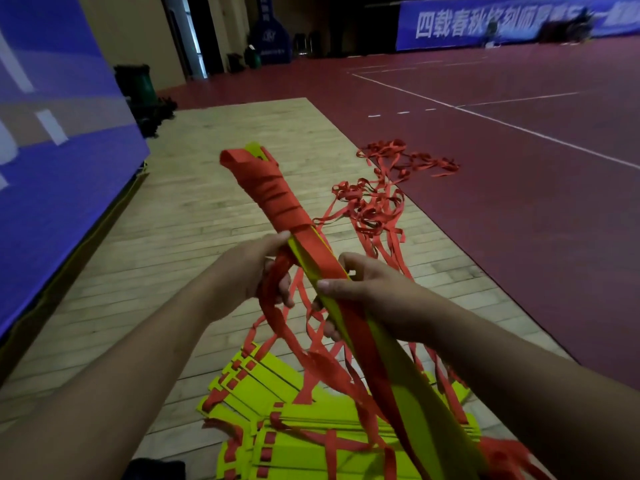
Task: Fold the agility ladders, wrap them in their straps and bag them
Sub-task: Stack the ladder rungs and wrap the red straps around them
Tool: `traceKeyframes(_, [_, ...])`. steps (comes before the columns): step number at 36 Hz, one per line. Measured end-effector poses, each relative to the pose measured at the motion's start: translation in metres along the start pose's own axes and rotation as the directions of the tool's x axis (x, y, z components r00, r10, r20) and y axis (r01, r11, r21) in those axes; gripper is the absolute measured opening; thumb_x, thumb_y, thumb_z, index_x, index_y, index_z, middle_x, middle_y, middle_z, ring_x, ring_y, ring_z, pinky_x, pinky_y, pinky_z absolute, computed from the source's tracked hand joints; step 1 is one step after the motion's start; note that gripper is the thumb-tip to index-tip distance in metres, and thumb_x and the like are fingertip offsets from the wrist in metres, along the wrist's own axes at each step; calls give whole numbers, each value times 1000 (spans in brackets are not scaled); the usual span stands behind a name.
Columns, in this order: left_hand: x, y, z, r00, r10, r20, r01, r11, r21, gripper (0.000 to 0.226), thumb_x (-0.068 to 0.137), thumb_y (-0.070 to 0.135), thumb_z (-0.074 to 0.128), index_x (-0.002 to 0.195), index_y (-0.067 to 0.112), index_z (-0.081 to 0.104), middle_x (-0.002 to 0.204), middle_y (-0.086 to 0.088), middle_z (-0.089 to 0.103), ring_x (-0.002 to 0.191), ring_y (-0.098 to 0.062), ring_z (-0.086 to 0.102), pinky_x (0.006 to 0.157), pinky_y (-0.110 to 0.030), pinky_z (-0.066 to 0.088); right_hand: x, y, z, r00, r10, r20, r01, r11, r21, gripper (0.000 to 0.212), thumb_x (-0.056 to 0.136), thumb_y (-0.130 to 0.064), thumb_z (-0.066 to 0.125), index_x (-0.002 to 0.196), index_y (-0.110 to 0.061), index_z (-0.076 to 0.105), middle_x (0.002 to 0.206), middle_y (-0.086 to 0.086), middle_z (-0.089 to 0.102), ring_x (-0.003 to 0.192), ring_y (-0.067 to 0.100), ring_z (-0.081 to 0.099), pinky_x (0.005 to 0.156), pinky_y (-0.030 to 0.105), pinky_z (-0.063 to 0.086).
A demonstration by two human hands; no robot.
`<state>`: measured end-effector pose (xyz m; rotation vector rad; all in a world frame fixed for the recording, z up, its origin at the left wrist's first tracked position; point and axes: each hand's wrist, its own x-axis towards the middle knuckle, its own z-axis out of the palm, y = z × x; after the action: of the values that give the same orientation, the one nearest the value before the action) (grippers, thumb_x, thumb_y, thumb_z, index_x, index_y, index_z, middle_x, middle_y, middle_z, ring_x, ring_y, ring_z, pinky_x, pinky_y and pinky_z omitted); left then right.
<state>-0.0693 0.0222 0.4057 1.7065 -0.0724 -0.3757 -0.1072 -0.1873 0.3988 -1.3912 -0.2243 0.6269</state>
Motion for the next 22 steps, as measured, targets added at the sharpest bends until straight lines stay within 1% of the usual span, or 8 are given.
traceKeyframes(4, [2,-6,17,1000,-1,-21,1,1000,-15,42,84,52,60,89,10,61,55,-8,55,45,-27,56,54,-31,49,-1,4,3,997,0,-82,-29,935,-354,24,98,-7,63,113,-13,47,94,20,66,68,21,68,63,32,60])
traceKeyframes(7, [4,-8,27,990,63,-125,-60,998,33,38,88,47,66,81,9,64,56,-6,56,44,-22,54,54,-32,43,0,6,2,996,28,-80,-64,865,-498,36,97,-4,62,123,-17,41,100,15,64,77,14,67,69,27,60])
traceKeyframes(9, [5,-7,29,980,103,-171,-96,994,49,36,90,43,65,77,9,64,55,-7,55,46,-22,53,53,-32,42,0,6,2,996,42,-80,-76,867,-493,40,96,-3,63,126,-15,40,101,14,62,79,13,66,69,25,59])
traceKeyframes(12, [6,-4,28,963,144,-227,-139,990,37,38,90,40,62,69,9,63,53,-11,55,47,-24,52,51,-30,40,4,5,3,995,52,-89,-84,904,-419,37,93,-7,67,124,-11,46,93,11,64,73,12,64,60,21,54])
traceKeyframes(16, [4,-2,26,953,162,-255,-164,986,11,39,91,39,60,67,8,62,51,-11,55,47,-25,53,51,-30,41,9,3,1,991,133,-2,-127,940,-318,31,94,-4,61,122,6,53,84,12,58,72,21,63,73,37,55])
traceKeyframes(18, [3,-4,26,959,158,-237,-162,987,0,38,92,38,59,70,7,63,52,-10,55,48,-25,56,51,-30,43,9,3,0,987,154,43,-135,947,-293,19,95,-1,57,112,4,54,81,13,58,76,30,66,82,47,57])
traceKeyframes(20, [3,-5,27,964,149,-219,-154,988,-7,37,93,38,58,76,5,63,54,-10,56,49,-25,58,53,-30,44,9,5,1,988,151,31,-136,948,-289,13,96,-1,54,109,1,52,82,16,63,75,32,69,78,45,60])
traceKeyframes(22, [2,-3,27,976,117,-184,-122,992,-14,38,95,39,56,82,5,64,57,-10,57,52,-26,61,53,-29,46,9,7,3,993,113,-29,-116,925,-361,8,97,-2,53,105,-1,51,80,14,61,67,25,64,66,37,56])
